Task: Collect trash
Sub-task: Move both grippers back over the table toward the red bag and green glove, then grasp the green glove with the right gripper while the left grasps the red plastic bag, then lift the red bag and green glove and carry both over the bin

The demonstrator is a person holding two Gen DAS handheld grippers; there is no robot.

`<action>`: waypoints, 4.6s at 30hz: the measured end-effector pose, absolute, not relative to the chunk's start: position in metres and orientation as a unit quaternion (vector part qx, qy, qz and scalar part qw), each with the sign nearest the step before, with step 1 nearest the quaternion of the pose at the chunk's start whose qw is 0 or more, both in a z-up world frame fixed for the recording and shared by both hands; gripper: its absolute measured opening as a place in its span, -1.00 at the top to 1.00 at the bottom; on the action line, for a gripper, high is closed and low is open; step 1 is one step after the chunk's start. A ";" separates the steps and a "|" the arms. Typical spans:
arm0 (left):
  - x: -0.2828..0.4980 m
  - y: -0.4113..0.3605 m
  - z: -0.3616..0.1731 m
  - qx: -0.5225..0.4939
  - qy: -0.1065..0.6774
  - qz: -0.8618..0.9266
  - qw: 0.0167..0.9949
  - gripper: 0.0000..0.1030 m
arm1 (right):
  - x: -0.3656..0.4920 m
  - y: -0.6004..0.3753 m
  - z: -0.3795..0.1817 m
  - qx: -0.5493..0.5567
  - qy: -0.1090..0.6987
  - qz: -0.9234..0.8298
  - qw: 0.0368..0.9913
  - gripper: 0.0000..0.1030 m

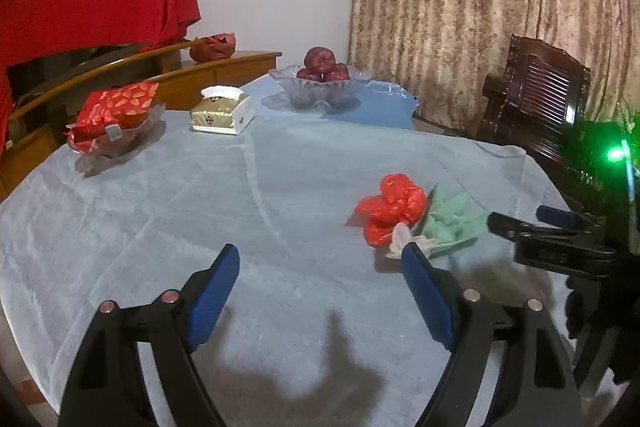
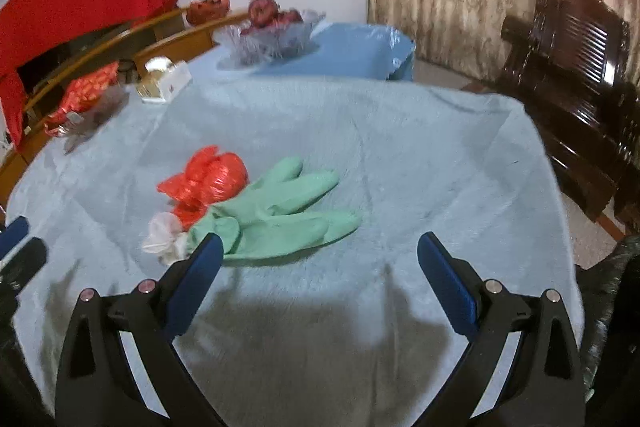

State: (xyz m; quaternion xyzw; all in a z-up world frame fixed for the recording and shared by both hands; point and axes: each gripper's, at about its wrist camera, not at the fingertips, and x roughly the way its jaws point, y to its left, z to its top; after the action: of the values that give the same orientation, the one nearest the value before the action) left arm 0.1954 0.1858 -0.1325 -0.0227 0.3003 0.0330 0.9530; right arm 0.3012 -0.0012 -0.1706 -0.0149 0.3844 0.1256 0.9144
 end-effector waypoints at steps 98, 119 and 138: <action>0.161 0.067 -0.049 -0.043 0.278 -0.047 0.958 0.41 | 0.176 -0.103 -0.032 0.024 0.324 0.227 0.918 0.80; 0.105 -0.012 -0.017 -0.010 0.243 -0.123 0.962 0.41 | 0.103 -0.183 0.004 0.019 0.276 0.186 0.943 0.80; 0.098 -0.103 -0.011 0.027 0.233 -0.206 0.950 0.40 | 0.074 -0.270 -0.001 0.031 0.263 0.102 0.959 0.80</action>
State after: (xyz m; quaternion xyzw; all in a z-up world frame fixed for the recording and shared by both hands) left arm 0.0976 -0.1031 -0.0112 0.0269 0.2331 -0.2061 0.9500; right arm 0.0742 -0.2698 -0.0009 0.0306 0.2632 0.1024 0.9588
